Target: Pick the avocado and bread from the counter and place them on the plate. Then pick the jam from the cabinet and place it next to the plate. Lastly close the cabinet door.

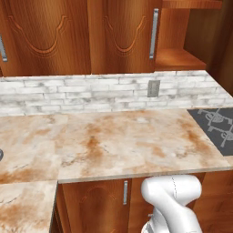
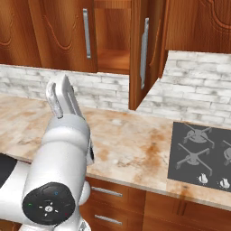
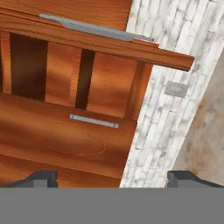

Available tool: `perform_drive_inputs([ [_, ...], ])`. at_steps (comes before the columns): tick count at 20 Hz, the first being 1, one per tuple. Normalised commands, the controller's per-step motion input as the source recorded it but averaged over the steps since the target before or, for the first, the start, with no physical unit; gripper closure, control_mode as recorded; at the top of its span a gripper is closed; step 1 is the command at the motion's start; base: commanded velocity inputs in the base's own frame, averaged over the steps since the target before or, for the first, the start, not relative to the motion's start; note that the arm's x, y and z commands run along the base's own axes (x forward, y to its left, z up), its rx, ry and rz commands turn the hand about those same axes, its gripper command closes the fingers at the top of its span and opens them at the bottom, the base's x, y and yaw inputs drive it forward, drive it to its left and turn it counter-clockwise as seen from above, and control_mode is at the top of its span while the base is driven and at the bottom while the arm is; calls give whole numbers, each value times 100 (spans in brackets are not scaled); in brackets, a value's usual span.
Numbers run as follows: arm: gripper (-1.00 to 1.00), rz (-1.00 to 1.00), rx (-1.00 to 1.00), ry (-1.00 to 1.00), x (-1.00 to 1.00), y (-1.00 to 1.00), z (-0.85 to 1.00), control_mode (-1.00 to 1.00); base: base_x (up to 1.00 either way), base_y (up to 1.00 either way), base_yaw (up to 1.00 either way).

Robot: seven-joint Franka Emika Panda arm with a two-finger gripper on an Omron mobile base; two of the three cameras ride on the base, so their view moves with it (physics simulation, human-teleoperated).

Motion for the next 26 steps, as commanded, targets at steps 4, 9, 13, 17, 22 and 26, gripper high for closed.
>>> perform_drive_inputs([
  [4, -100, 7, 18, 0, 0, -38, 4, -100, 0, 0, 0],
  [9, -100, 10, 12, 0, 4, -33, 6, -100, 0, 0, 0],
  [13, -100, 12, 3, -1, 19, -31, 1, -100, 0, 0, 0],
  [17, -100, 13, 0, -2, 26, -32, 0, -100, 0, 0, 0],
  [22, -100, 15, 0, -2, 30, -31, 0, -100, 0, 0, 0],
  [26, -100, 16, -1, -2, 30, -12, 0, -100, 0, 0, 0],
])
